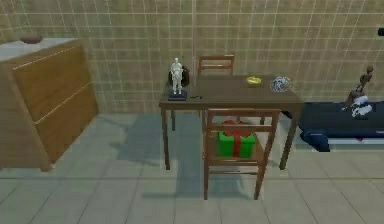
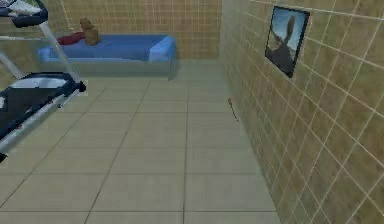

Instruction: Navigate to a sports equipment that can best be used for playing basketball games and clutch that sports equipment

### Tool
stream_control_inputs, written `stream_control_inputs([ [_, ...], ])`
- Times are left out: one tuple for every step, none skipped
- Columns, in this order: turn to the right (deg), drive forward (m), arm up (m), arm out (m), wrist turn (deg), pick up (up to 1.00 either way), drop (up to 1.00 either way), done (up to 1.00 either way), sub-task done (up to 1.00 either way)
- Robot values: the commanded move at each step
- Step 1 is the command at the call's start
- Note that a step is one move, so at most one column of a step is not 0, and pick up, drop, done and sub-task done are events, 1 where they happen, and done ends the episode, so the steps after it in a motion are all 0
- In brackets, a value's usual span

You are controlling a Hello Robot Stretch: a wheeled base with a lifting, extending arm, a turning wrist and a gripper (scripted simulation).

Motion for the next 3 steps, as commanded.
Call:
stream_control_inputs([
  [-45.0,0.0,0.0,0.0,0.0,0.0,0.0,0.0,0.0],
  [0.0,1.0,0.0,0.0,0.0,0.0,0.0,0.0,0.0],
  [0.0,0.45,0.0,0.0,0.0,0.0,0.0,0.0,0.0],
])
